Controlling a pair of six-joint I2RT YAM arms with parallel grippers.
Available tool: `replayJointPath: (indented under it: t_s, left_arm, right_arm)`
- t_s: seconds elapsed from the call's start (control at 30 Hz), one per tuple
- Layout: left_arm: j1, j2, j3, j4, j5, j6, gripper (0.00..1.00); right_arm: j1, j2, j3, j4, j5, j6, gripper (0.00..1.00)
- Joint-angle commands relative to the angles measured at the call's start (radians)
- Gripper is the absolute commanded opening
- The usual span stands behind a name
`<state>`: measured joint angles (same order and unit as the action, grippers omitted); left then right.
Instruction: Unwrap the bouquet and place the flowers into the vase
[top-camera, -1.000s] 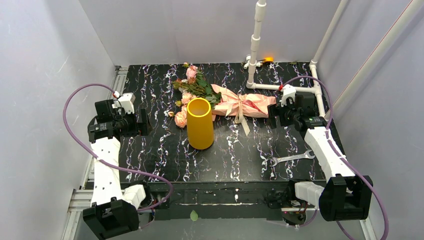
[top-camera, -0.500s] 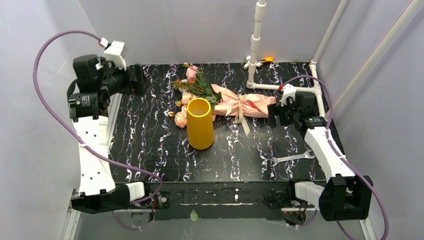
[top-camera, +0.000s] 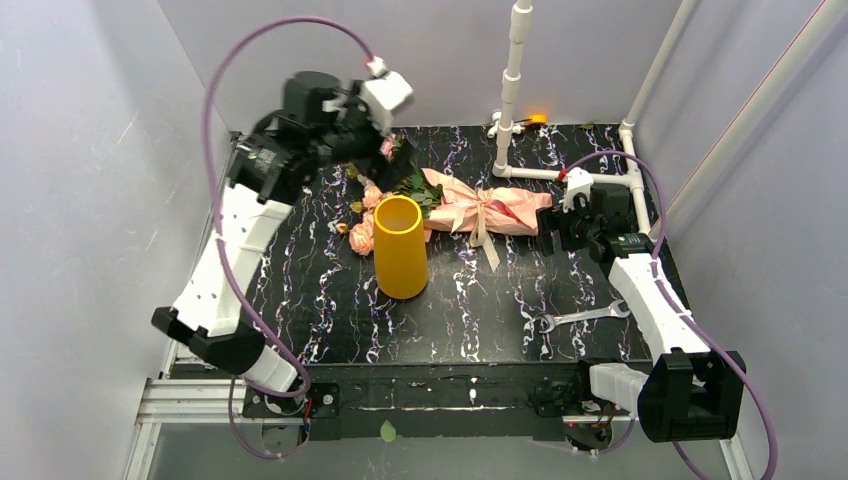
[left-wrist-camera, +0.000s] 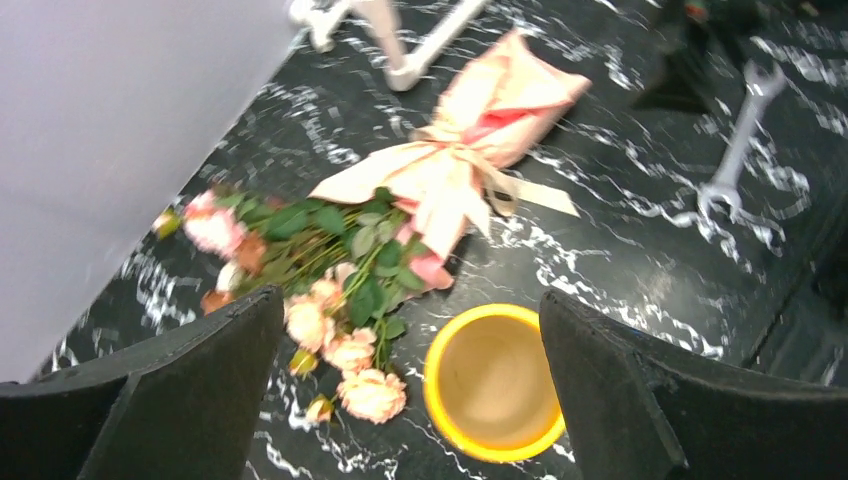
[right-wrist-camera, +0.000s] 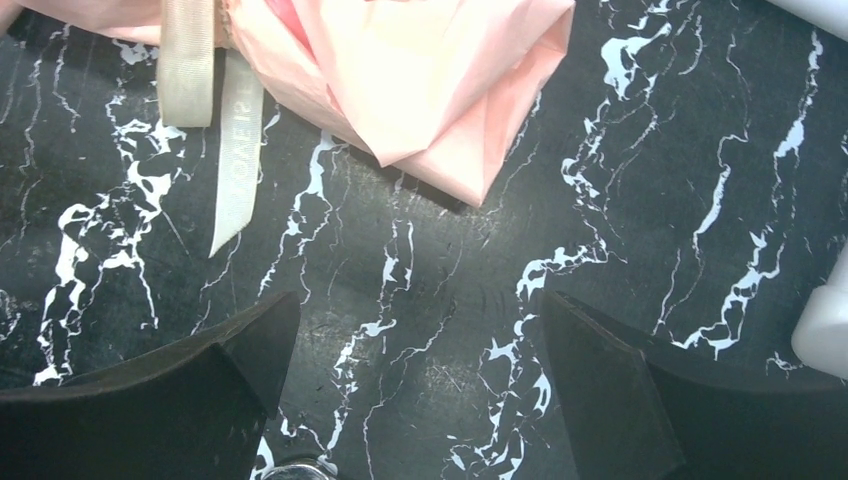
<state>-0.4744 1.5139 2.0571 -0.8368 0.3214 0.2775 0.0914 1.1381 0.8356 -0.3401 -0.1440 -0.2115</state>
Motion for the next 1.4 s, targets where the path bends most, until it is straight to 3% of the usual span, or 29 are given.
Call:
replayJointPath:
  t_s: [0.0, 0.2, 0.43, 0.7, 1.0, 1.37]
  left_arm:
    - [-0.188, 0.033, 0.043, -0.108, -0.068, 0.222, 1.0]
    - [-0.487, 0.139, -0.03, -0.185, -0.372, 0.504, 1.0]
    - [-0.638, 0.322, -0.047, -0.281, -0.586, 0.634, 0.83]
    - [-0.648, 0.465, -0.108, -0.271, -0.654, 0.663, 0.75]
    - [-0.614, 0.568, -0.132, -0.258, -0.654, 0.646, 0.8]
    - [-0.542, 0.576, -0.24, -0.283, -0.631, 0.608, 0.82]
  right_arm:
    - [-0.013, 0.011, 0.02, 0.027, 0.067, 0.026, 1.0]
    - [-0.082, 0.064, 0.054, 0.009, 0.107, 0.074, 1.0]
    - [-0.152, 0.089, 0.072, 0.003, 0.127, 0.101, 1.0]
    - [-0.169, 0.084, 0.079, 0.004, 0.186, 0.106, 1.0]
    - [-0.182, 0.039, 0.068, 0.02, 0.227, 0.107, 1.0]
    - [-0.184, 0.051, 0.077, 0.015, 0.214, 0.11, 1.0]
